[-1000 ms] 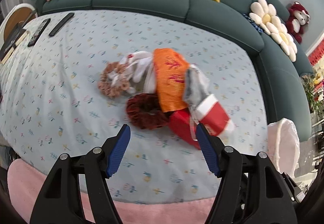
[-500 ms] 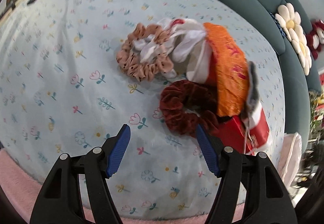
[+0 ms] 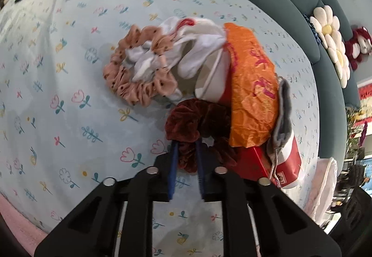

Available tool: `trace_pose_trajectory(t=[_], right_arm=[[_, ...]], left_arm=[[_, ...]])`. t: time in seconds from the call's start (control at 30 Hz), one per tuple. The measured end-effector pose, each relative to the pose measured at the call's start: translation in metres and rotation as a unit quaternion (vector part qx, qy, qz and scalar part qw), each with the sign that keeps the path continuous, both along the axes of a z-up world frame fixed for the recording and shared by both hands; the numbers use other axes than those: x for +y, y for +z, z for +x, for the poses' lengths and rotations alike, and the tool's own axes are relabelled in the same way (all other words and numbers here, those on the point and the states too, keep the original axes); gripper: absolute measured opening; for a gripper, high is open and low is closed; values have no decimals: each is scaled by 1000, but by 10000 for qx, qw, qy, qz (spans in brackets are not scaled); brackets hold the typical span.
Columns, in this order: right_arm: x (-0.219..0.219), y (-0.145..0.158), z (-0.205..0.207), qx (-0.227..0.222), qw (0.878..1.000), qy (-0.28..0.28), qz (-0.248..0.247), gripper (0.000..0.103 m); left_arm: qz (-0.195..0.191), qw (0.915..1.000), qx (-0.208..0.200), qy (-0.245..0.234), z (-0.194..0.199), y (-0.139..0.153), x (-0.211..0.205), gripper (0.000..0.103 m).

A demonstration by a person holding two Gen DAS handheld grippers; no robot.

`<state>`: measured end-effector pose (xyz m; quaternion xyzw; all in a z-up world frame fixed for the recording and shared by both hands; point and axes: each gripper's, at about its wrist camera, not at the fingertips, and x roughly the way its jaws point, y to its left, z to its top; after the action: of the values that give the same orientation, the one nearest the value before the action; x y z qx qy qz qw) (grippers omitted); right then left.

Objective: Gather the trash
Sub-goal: 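Grasp the red box with the right tool while the left tool grasps the brown scrunchie, then carry the red box and brown scrunchie over the bin with both tools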

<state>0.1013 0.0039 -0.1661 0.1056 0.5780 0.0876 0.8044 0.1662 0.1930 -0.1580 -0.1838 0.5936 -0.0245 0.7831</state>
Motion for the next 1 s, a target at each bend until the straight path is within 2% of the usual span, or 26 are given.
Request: trace_pose_trajectory(t=[0.1,0.27,0.53,0.73,1.0], right_arm=[[1,10,-5,-110,9999,45,79,6],[-1,39,-15,-395,9990,81,215,1],[-14,99,-36,-1036,9940,9,339,1],[-40,146,-57,-1560,9870,-196,347,1],[-89,196,-88,-2136,9749,-567,257,1]], left_arm=[[60,9999,-87,-11,-5,8,-1,5],[47,9994,-327,-41,-16,33,-3,5],[100,9957,-890,-255,-34,89,-25,5],[118,9886,-1401,-531,-49,140,-55,5],[12,9744,-1975,-1070,-75,197,-113,5]])
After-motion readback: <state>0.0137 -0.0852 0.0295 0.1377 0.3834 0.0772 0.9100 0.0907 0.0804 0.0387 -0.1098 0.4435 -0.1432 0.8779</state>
